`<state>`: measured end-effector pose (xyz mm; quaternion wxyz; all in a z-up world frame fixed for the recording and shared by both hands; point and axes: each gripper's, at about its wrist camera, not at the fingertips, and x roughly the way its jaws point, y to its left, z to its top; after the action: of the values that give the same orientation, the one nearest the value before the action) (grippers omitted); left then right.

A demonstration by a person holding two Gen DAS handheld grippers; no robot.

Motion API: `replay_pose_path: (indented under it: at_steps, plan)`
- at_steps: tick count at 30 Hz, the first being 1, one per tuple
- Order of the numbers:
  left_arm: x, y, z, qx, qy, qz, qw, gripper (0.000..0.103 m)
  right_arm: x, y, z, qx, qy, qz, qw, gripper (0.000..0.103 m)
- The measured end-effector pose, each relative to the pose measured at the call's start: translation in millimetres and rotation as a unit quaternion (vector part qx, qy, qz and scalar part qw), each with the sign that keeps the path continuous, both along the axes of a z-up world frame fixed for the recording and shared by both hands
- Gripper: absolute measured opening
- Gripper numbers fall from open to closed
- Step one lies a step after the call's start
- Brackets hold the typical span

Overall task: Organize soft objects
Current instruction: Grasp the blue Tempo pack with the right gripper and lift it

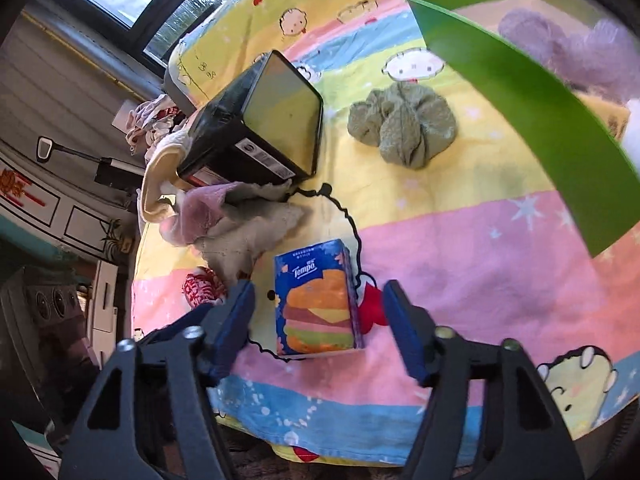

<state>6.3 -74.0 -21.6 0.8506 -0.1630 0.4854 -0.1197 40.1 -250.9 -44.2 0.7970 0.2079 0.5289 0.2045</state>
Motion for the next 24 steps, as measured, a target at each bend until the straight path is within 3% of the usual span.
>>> replay_pose_path:
  at_steps: [2,10,17,24]
  plan:
    - [4.1,-6.7,-5.5,-0.001,0.013,-0.011,0.9999,0.068,5.0,-0.1,-7.9,0.002,0.012,-0.001,1.0,0.047]
    - [12.6,-22.0,-24.0,-0.02,0.044,-0.045,0.9978,0.042,17.1,5.2,-23.9,0.037,0.045,0.011,0.998,0.041]
    - [18.3,-26.4,-19.7,-0.018,0.033,-0.053,0.9979,0.04,18.6,5.1,-27.6,0.05,0.05,0.008,0.997,0.04]
    - [25.4,-45.9,21.4,-0.009,-0.039,-0.083,0.9958,0.039,20.1,-10.8,15.1,0.044,-0.022,-0.02,0.999,0.04]
